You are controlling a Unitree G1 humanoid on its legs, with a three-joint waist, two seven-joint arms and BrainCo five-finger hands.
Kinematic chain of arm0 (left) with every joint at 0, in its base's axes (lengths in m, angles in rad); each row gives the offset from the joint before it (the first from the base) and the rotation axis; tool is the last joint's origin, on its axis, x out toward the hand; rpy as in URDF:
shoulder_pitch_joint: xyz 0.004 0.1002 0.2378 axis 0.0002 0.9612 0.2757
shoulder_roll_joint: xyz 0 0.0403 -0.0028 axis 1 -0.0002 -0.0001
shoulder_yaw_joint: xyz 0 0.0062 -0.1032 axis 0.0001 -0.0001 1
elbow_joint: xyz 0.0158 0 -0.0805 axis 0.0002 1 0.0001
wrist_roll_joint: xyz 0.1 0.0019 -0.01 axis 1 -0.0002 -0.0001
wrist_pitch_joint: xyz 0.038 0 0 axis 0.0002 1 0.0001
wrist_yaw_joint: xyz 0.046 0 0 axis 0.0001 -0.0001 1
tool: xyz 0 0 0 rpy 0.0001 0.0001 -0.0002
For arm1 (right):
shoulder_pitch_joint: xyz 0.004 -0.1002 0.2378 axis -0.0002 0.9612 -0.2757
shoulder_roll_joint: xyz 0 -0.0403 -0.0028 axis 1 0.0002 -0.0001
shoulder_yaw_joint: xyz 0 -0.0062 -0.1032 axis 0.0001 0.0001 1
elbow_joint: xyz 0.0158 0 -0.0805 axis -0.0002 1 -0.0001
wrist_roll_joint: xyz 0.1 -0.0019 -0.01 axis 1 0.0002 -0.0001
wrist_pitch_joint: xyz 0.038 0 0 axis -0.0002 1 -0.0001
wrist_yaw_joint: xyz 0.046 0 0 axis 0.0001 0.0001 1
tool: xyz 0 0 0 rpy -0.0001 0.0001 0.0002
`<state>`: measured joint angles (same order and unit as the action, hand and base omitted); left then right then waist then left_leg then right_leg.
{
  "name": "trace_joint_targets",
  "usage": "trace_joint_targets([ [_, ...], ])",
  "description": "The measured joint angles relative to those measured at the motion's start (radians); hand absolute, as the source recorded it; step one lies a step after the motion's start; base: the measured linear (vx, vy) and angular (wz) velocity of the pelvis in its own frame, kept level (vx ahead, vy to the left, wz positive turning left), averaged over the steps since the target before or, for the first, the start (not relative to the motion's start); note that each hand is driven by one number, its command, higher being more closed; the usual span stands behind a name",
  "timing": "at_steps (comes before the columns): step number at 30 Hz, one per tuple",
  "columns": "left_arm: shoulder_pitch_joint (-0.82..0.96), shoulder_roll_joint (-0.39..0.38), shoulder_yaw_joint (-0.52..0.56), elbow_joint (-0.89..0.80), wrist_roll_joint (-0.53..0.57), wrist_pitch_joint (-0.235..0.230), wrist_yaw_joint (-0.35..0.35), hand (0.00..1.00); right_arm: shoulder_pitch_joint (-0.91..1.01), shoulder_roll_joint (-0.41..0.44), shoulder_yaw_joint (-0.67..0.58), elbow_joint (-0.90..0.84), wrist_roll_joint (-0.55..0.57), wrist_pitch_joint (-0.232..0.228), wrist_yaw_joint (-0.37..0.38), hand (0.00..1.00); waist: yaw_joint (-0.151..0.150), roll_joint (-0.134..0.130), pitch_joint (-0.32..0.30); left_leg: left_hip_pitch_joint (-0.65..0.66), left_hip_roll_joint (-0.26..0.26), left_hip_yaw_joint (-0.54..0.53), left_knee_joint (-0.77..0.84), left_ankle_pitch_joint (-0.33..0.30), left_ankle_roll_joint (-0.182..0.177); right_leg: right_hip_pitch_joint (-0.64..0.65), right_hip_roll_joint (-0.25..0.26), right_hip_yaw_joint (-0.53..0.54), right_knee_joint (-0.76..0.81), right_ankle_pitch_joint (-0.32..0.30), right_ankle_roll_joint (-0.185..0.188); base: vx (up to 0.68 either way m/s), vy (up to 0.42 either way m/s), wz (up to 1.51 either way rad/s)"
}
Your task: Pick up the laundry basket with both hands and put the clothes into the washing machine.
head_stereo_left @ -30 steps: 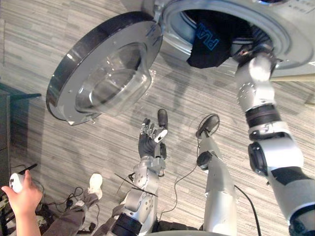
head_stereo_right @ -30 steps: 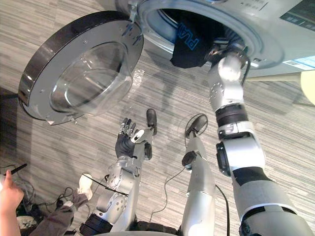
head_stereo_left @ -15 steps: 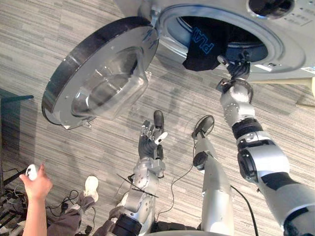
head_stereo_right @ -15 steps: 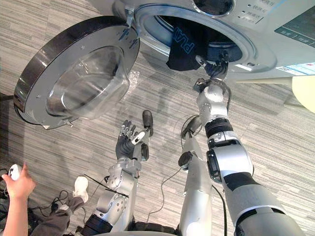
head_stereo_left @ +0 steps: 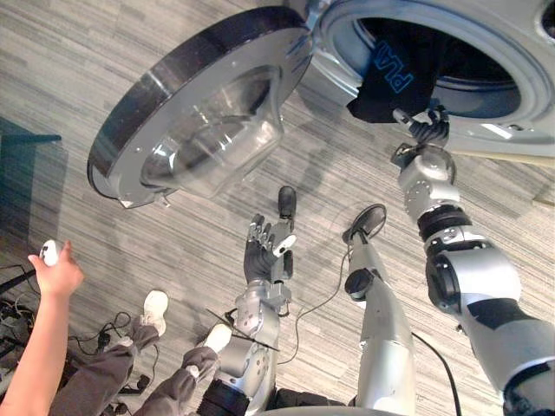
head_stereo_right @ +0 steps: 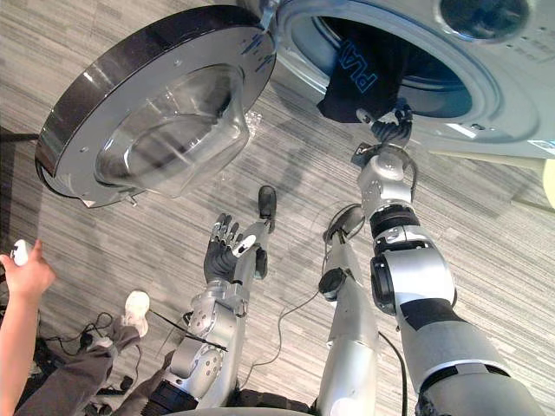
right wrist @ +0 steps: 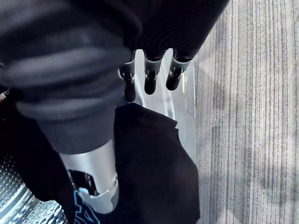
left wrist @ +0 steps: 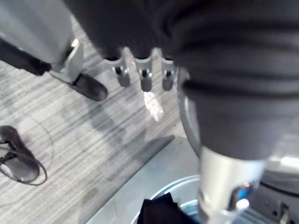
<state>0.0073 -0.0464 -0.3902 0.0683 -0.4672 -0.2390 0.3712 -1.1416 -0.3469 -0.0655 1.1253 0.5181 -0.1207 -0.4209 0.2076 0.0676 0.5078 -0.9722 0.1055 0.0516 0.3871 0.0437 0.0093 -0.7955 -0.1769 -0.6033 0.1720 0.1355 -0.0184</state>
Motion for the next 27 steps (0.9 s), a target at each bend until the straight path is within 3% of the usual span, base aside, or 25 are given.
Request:
trace_joint_targets([
  [8,0.000,0.000,0.000,-0.002,0.008,0.000,0.000,0.00,-0.007,-0.045,0.001,0.008,0.003,-0.001,-0.011,0.00,0.043,0.008,-0.004,-0.051,0.000,-0.030,0.052,-0.025,0.006,-0.010,-0.001,-0.030,0.015,-0.009,-0.004,0.06,0.027,0.06],
  [10,0.000,0.000,-0.002,-0.005,0.008,0.000,0.000,0.00,-0.016,-0.072,0.001,0.032,0.001,-0.007,-0.017,0.00,0.070,0.035,-0.020,-0.083,-0.004,-0.060,0.052,-0.030,0.006,-0.024,0.000,-0.056,0.021,-0.020,-0.007,0.04,0.032,0.15],
  [13,0.003,0.000,0.000,-0.012,0.008,-0.004,0.002,0.00,-0.019,-0.100,0.000,0.039,-0.001,-0.015,-0.054,0.00,0.103,0.049,-0.026,-0.105,-0.006,-0.083,0.049,-0.022,-0.006,-0.049,-0.006,-0.073,0.054,-0.045,-0.011,0.04,0.004,0.15],
  [18,0.006,0.001,-0.009,-0.046,0.009,-0.007,0.001,0.00,-0.024,-0.144,0.000,0.033,-0.022,-0.049,-0.107,0.00,0.111,0.067,-0.038,-0.184,-0.018,-0.133,0.071,-0.012,-0.022,-0.139,-0.041,-0.098,0.174,-0.115,0.009,0.05,-0.020,0.15],
  [19,0.011,0.001,-0.007,-0.062,0.009,-0.009,0.004,0.00,-0.023,-0.152,0.008,0.023,-0.027,-0.062,-0.114,1.00,0.110,0.068,-0.038,-0.215,-0.018,-0.138,0.103,-0.014,-0.021,-0.172,-0.057,-0.097,0.228,-0.140,0.020,0.04,-0.013,-0.01],
  [22,0.010,0.001,-0.012,-0.084,0.009,-0.011,0.003,0.00,-0.027,-0.174,0.034,-0.014,-0.036,-0.077,-0.129,1.00,0.120,0.074,-0.037,-0.262,-0.013,-0.152,0.119,-0.015,-0.022,-0.220,-0.068,-0.109,0.280,-0.188,0.079,0.01,-0.013,-0.12],
  [24,0.011,0.001,-0.016,-0.085,0.010,-0.013,0.005,0.00,-0.027,-0.233,0.077,-0.021,-0.038,-0.094,-0.141,1.00,0.145,0.122,-0.036,-0.306,-0.002,-0.168,0.157,-0.015,-0.022,-0.285,-0.108,-0.045,0.623,-0.268,0.037,0.01,-0.041,0.11],
  [25,0.011,0.001,-0.012,-0.088,0.010,-0.013,0.008,0.00,-0.027,-0.262,0.076,-0.018,-0.039,-0.096,-0.149,1.00,0.152,0.137,-0.036,-0.322,-0.007,-0.175,0.164,-0.015,-0.023,-0.262,-0.104,-0.021,0.677,-0.320,0.048,-0.02,-0.054,0.70],
  [26,0.007,0.004,-0.008,-0.091,0.010,-0.014,0.017,0.00,-0.031,-0.302,0.075,-0.007,-0.038,-0.099,-0.160,1.00,0.151,0.130,-0.037,-0.343,-0.034,-0.150,0.178,-0.018,-0.058,-0.218,-0.101,-0.038,0.585,-0.448,-0.029,-0.05,-0.058,0.57],
  [27,0.002,0.010,-0.008,-0.091,0.010,-0.015,0.025,0.00,-0.052,-0.335,0.080,-0.015,-0.039,-0.097,-0.158,1.00,0.152,0.142,-0.035,-0.394,-0.035,-0.161,0.340,-0.057,-0.061,-0.239,-0.107,-0.060,0.568,-0.449,-0.065,0.07,-0.057,-0.24],
])
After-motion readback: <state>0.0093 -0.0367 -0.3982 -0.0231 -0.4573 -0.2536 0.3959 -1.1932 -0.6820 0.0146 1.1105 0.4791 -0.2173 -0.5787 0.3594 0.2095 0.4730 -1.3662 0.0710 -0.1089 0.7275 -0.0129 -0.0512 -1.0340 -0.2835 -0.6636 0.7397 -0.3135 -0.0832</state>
